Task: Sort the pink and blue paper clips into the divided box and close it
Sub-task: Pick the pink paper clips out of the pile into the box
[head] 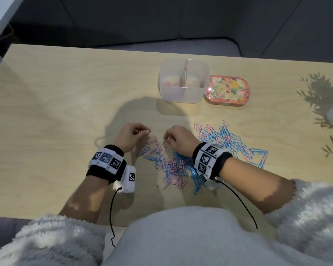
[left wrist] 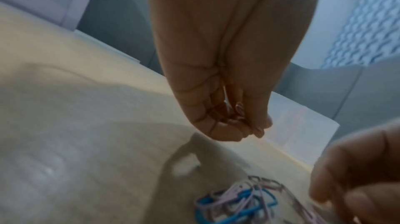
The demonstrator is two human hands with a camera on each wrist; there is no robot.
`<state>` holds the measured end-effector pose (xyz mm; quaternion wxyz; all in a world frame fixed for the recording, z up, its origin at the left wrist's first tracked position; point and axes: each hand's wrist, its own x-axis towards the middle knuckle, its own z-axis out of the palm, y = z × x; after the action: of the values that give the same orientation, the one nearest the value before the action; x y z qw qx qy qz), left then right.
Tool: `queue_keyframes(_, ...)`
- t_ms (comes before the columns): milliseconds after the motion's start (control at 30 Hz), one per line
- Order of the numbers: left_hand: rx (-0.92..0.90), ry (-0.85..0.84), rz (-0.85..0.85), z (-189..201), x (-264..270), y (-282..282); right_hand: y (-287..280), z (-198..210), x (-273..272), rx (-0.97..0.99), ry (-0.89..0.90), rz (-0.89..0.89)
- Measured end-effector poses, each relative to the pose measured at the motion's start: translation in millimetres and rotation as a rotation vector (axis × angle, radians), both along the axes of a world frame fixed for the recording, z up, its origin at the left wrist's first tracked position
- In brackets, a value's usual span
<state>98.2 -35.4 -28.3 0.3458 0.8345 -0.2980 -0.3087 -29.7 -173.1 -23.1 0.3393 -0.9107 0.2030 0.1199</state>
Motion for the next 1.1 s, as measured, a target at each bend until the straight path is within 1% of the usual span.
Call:
queue_keyframes(67, 0.007, 0.112, 0.054, 1.1, -0.2, 2.1, 9.4, -2.4, 1.7, -0.051, 0.021, 0.039)
queue_keyframes(133, -0.018, 0.330, 0.165, 4.1, -3.2, 3.9, 16.7, -3.7, 1.3, -0.111, 0.027, 0.069)
queue_keyframes(167, -0.032, 0.414, 0.190, 5.6, -5.6, 5.0, 19.5, -4.1, 0.9, -0.147, 0.027, 0.080)
queue_keyframes(200, -0.034, 0.448, 0.179, 6.5, -8.2, 5.7, 21.6, -5.1, 1.0, -0.179, 0.020, 0.081)
queue_keyframes(233, -0.025, 0.428, 0.138, 6.8, -11.3, 5.9, 22.7, -5.5, 1.3, -0.197, 0.013, 0.066)
queue_keyframes(267, -0.006, 0.362, 0.074, 5.9, -14.3, 5.6, 22.8, -5.6, 2.0, -0.198, 0.012, 0.039)
queue_keyframes(333, 0.070, 0.164, -0.066, 2.9, -21.4, 4.9, 21.3, -6.0, 4.1, -0.173, 0.034, -0.018)
queue_keyframes(400, 0.156, -0.043, -0.155, -1.6, -27.3, 4.4, 18.2, -6.5, 6.1, -0.159, 0.057, -0.049)
queue_keyframes(467, 0.215, -0.160, -0.219, -3.1, -32.9, 4.9, 14.2, -8.2, 6.3, -0.137, 0.086, -0.072)
queue_keyframes(533, 0.256, -0.180, -0.283, -4.3, -36.6, 7.2, 11.4, -10.8, 5.1, -0.118, 0.111, -0.071)
queue_keyframes(600, 0.255, -0.182, -0.308, -3.8, -37.4, 9.7, 11.1, -11.1, 2.9, -0.108, 0.119, -0.024)
queue_keyframes(700, 0.179, -0.250, -0.237, -1.0, -33.2, 9.2, 6.1, -6.1, -1.1, -0.084, 0.078, 0.004)
queue_keyframes(767, 0.148, -0.304, -0.213, 0.5, -27.9, 4.5, -4.6, -1.4, -4.2, -0.005, -0.008, -0.083)
queue_keyframes(867, 0.159, -0.340, -0.299, -0.3, -23.1, -3.8, -21.8, 4.7, -7.0, 0.215, -0.110, -0.264)
queue_keyframes(1000, 0.222, -0.336, -0.426, -2.1, -26.3, -14.5, -28.1, 7.0, -11.4, 0.620, -0.054, -0.529)
queue_keyframes(1033, 0.234, -0.342, -0.437, -2.6, -27.3, -16.0, -26.6, 6.9, -11.8, 0.679, -0.025, -0.569)
queue_keyframes(1067, 0.243, -0.346, -0.439, -3.1, -27.6, -16.8, -24.1, 6.9, -11.8, 0.682, 0.002, -0.568)
queue_keyframes(1100, 0.247, -0.345, -0.434, -3.6, -27.8, -16.4, -20.9, 5.6, -11.3, 0.609, 0.021, -0.512)
